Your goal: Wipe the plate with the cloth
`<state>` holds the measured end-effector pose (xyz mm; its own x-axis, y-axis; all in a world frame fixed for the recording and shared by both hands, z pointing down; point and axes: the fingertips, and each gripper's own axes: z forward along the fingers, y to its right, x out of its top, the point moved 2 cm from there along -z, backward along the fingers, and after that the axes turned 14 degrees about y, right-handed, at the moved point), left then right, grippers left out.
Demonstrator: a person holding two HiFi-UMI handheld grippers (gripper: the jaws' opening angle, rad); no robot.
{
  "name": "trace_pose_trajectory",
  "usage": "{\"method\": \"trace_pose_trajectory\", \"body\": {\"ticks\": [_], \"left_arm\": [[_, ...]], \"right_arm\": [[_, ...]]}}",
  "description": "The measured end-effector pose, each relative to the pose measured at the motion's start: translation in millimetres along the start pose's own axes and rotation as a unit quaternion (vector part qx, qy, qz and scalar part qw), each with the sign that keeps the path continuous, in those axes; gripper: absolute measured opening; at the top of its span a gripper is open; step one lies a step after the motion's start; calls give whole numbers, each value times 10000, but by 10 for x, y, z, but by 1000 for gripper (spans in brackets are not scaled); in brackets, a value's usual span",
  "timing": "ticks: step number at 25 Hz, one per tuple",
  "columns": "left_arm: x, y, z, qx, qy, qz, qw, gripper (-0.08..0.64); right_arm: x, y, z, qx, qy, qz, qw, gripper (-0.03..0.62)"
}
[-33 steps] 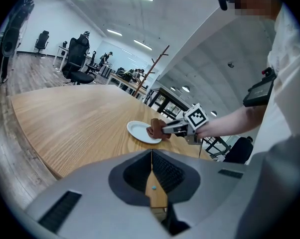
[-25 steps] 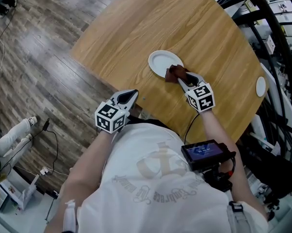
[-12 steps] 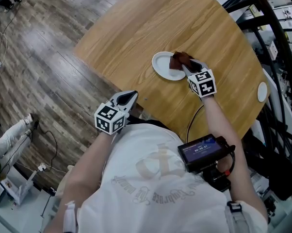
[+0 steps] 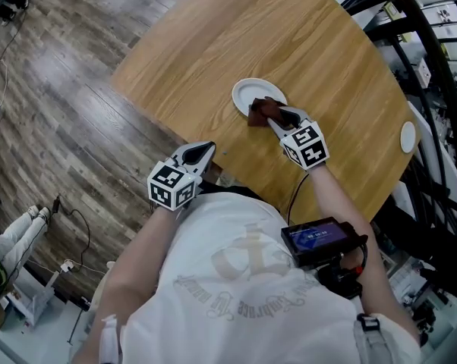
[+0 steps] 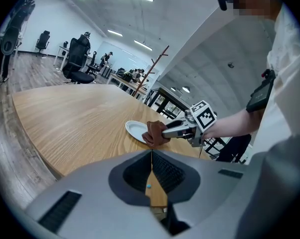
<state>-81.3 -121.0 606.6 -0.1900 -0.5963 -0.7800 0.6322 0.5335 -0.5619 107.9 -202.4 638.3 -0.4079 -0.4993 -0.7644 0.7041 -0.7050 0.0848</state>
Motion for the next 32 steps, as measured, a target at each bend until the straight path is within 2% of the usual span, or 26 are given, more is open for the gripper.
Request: {"method": "trace_pose_trajectory", "body": {"ticks": [3,5,14,17,22,27,30,32], "left_arm": [[-5,22,-14,-1,1,-2,10000,14],[-5,11,-37,19,9,0,10000,14],[12,-70,-162,167,33,-20,9999,14],[6,-53,-154,154,27,-22,9999,14],[8,-42,-116,119,17,-15,9999,14],[-42,-14,-80,49,-6,-37,10000,14],[-17,-90,-180,148,-11,-16,9999,14],[-24,-84,-180,175,8,-35,9998,14]], "right_arm": [[16,-170,29,312,5,-197,9993,127],[28,-135,85,308,-41,-283,9991,129],[293,557,218,-533,-56,-328,9980,129],[296,629,222,-635,-86,-229,9977,127],[231,403,211,-362,-87,-268,9990,129],[156,-11,171,168,-25,-424,9990,127],[227,-277,302,561,84,-584,9967,129],[254,-253,321,596,81,-630,9962,127]]}}
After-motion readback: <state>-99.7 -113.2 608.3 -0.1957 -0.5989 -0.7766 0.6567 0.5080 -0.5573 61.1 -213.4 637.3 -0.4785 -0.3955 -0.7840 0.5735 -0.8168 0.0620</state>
